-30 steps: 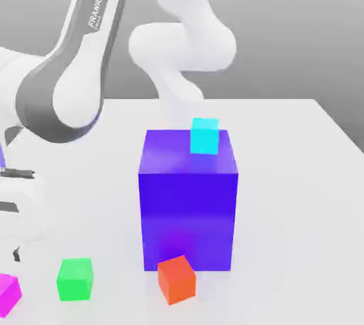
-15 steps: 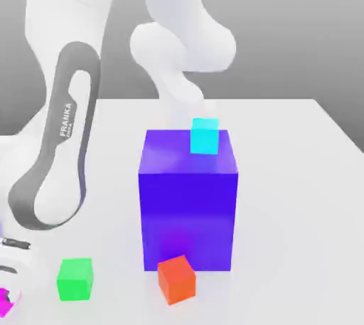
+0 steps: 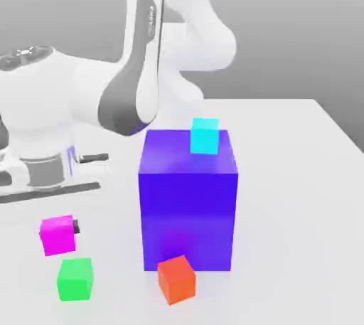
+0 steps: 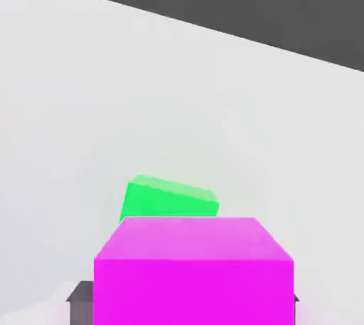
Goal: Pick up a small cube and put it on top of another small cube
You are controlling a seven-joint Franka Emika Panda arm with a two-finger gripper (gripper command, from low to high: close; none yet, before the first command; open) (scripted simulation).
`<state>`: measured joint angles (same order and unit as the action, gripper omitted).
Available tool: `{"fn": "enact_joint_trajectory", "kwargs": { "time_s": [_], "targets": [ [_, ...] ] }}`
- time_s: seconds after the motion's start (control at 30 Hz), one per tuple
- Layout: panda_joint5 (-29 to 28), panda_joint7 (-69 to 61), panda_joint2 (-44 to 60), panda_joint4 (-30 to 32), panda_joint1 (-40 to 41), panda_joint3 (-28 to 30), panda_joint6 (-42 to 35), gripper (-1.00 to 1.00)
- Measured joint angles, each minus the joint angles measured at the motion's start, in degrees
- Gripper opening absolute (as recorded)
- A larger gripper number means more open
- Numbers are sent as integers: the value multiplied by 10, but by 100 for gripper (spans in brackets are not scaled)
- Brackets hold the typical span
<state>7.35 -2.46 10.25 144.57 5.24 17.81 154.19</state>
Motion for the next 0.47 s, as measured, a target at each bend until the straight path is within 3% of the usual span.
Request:
{"fn": "enact_joint_trajectory", "kwargs": {
  "time_s": [0.07,0.1,0.3,0.47],
  "targets": [
    [27,-21,38,-1,15,-20,34,-100],
    [35,-27,49,-2,19,-27,45,100],
    [40,-31,55,-2,22,-30,50,100],
    [-20,12,-21,3,8,-6,-15,100]
  ]
}}
